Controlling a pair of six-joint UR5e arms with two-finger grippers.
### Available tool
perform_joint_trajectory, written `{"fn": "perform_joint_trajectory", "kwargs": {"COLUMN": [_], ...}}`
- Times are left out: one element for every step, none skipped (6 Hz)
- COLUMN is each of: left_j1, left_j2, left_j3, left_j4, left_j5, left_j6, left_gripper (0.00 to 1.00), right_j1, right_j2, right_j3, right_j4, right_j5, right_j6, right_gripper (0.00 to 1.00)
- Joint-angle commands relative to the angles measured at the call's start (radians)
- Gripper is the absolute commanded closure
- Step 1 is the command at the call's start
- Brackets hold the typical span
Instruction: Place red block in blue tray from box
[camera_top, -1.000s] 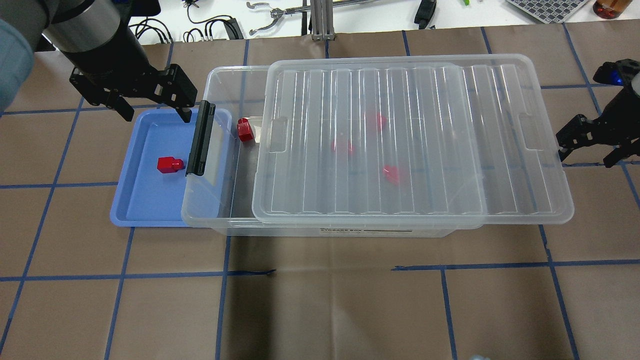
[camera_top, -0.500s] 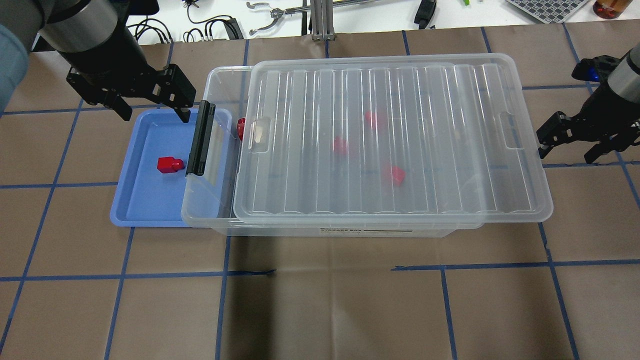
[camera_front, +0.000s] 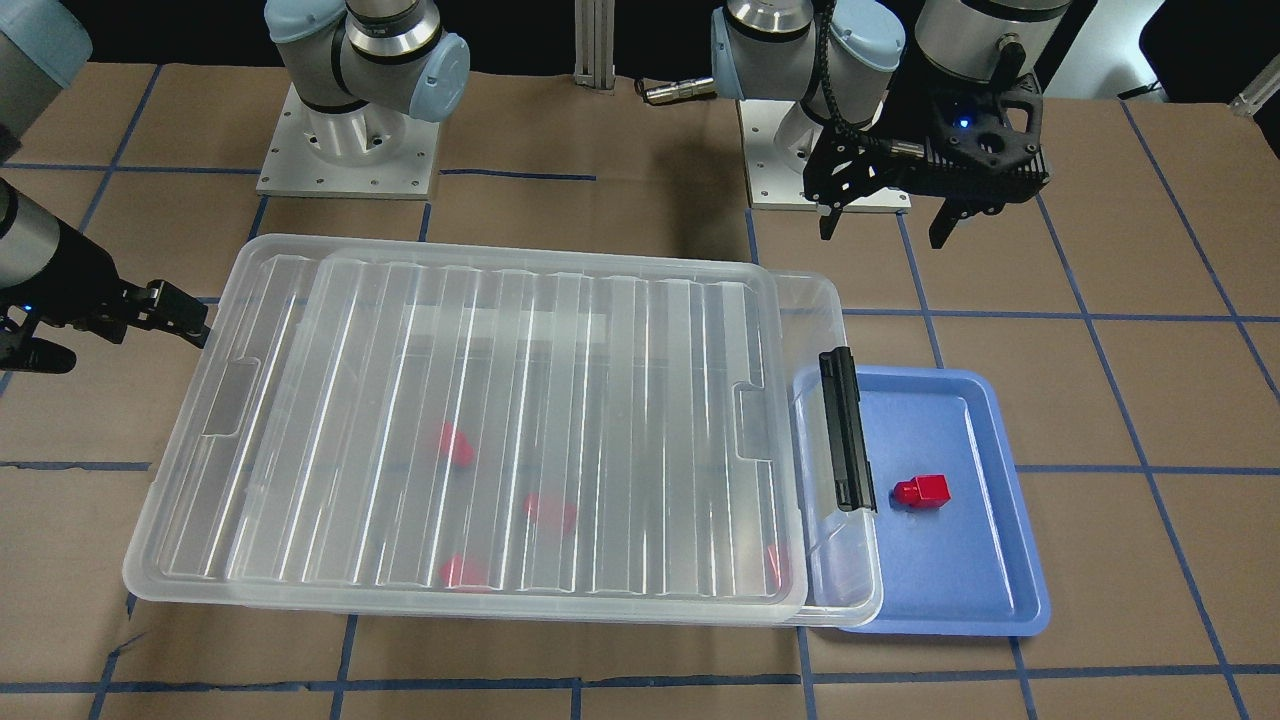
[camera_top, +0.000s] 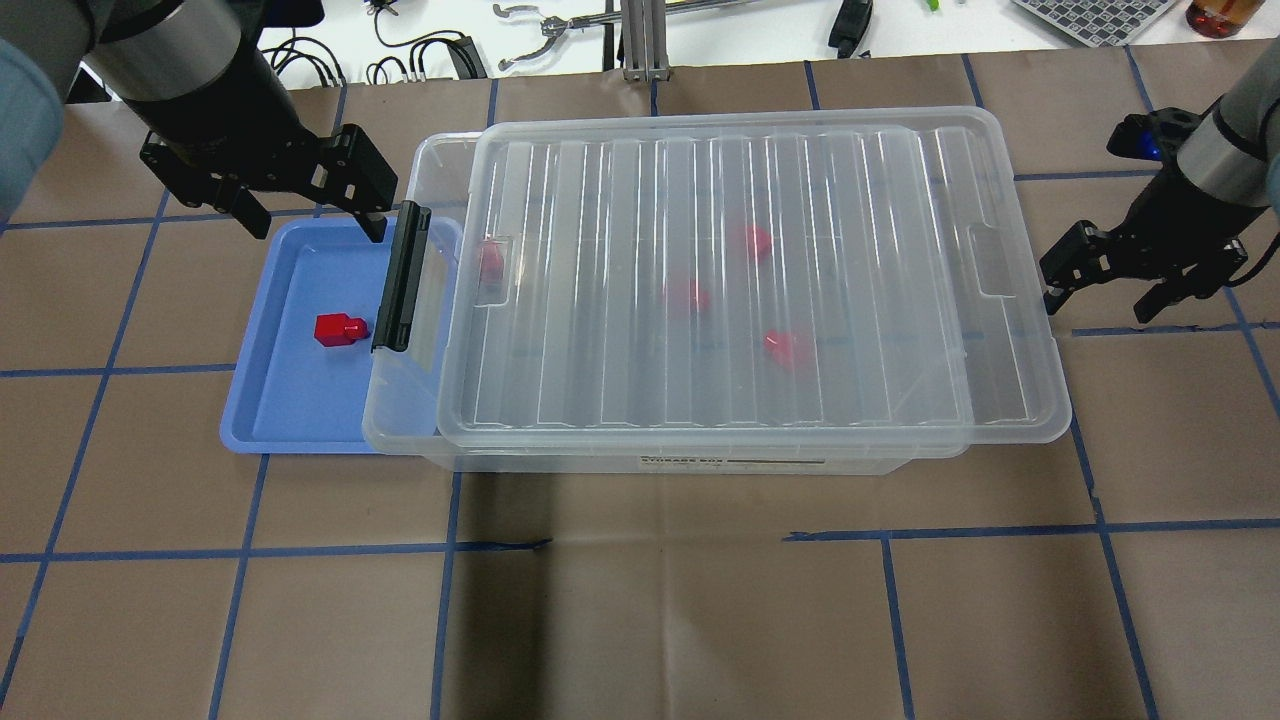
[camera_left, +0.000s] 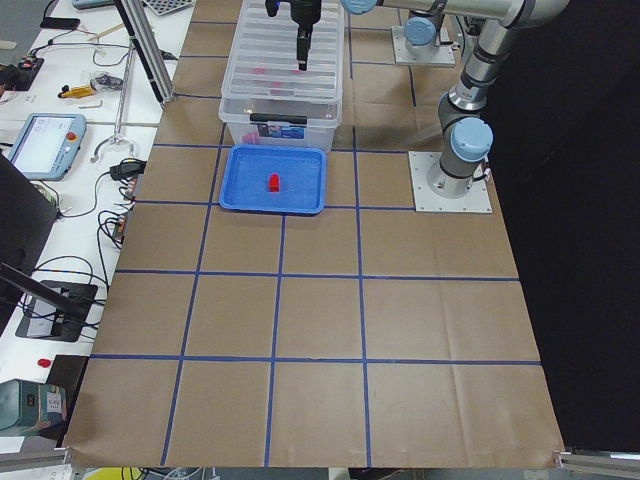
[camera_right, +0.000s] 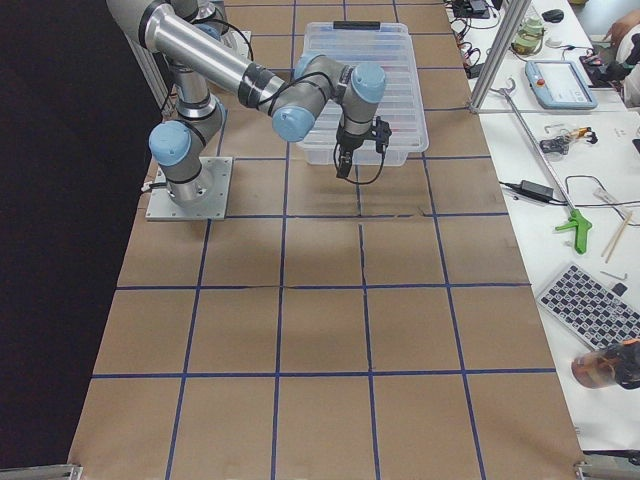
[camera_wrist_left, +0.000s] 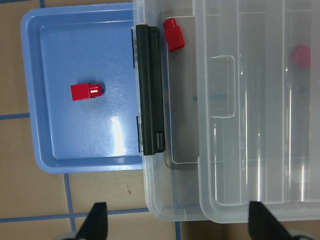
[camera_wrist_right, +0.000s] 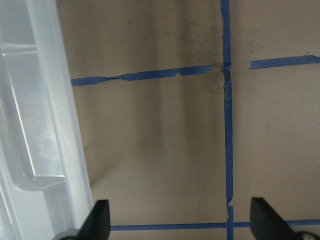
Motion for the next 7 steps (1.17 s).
{"fn": "perform_joint_trajectory", "kwargs": {"left_j1": [-0.002, -0.002, -0.002, -0.002, -0.002, -0.002, -0.002], "left_j2": [0.000, 0.003, -0.004, -0.004, -0.007, -0.014, -0.011], "left_j3": [0.001, -0.002, -0.001, -0.002, 0.001, 0.006, 0.004], "left_j4": [0.000, -0.002, -0.002, -0.002, -0.002, -0.002, -0.002], "left_j5": [0.000, 0.000, -0.001, 0.000, -0.001, -0.001, -0.003], "left_j6": [0.000, 0.002, 0.005, 0.005, 0.005, 0.005, 0.006], "left_gripper": [0.02, 0.02, 0.02, 0.02, 0.02, 0.02, 0.02], "right_j1": [0.024, 0.040, 0.059, 0.074, 0.076, 0.076, 0.074], "right_j2": [0.000, 0.000, 0.000, 0.000, 0.001, 0.002, -0.002], "right_j3": [0.000, 0.000, 0.000, 0.000, -0.001, -0.009, -0.033], "right_j4": [0.027, 0.035, 0.037, 0.037, 0.037, 0.035, 0.035], "right_j5": [0.007, 0.045, 0.047, 0.047, 0.047, 0.039, 0.030], "right_j6": [0.012, 0.032, 0.035, 0.035, 0.035, 0.035, 0.035], "right_gripper": [0.00, 0.00, 0.00, 0.00, 0.00, 0.00, 0.00]}}
